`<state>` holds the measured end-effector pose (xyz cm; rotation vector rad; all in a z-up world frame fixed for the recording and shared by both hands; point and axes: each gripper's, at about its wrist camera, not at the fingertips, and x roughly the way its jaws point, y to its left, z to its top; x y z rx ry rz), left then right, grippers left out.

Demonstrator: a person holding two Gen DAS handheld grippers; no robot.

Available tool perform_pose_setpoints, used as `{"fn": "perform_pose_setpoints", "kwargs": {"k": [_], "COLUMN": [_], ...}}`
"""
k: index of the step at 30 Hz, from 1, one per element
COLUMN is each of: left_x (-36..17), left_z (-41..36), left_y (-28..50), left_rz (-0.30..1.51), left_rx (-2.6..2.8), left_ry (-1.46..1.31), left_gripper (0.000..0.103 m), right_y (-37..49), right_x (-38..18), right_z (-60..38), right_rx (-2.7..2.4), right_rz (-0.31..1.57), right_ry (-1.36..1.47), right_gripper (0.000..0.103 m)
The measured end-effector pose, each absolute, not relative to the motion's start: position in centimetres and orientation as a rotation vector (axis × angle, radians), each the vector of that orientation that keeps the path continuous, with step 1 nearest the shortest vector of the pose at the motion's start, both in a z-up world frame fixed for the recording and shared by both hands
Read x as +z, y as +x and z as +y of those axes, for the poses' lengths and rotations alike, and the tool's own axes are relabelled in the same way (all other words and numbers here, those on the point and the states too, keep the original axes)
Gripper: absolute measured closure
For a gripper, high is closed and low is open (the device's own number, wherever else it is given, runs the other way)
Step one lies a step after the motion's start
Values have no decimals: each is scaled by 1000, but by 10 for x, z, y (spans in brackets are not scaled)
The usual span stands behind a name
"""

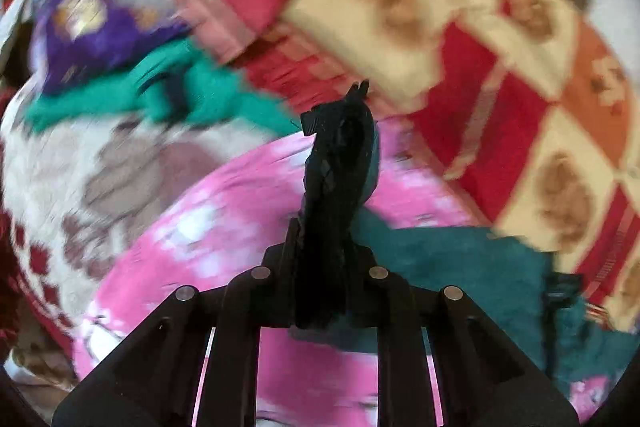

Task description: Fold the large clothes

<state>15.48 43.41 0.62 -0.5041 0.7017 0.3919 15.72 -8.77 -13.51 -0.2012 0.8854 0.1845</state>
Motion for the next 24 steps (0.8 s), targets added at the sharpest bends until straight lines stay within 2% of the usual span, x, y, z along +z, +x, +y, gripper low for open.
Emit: {"fn": "perform_pose_setpoints", "kwargs": {"k": [4, 8, 18, 24], "left_x": [51, 65, 41, 9], "left_z": [358, 282, 92, -11], "left_y": [183, 214, 286, 310], "left_rz": [670, 692, 786, 841], "left_rx": [189, 46, -212, -378], "left_ry": [-439, -367, -256, -213], "left_gripper": [89, 89, 89, 89], "right_y": [145, 131, 109, 104], "right_x": [-114, -94, -99, -93], "right_z": [-103, -134, -209, -237], "right_rx": [163, 63, -94, -328], "right_rz": [853, 815, 872, 810], "right_ry": [-168, -112, 195, 189], "right_gripper": [7, 7, 7, 7]}}
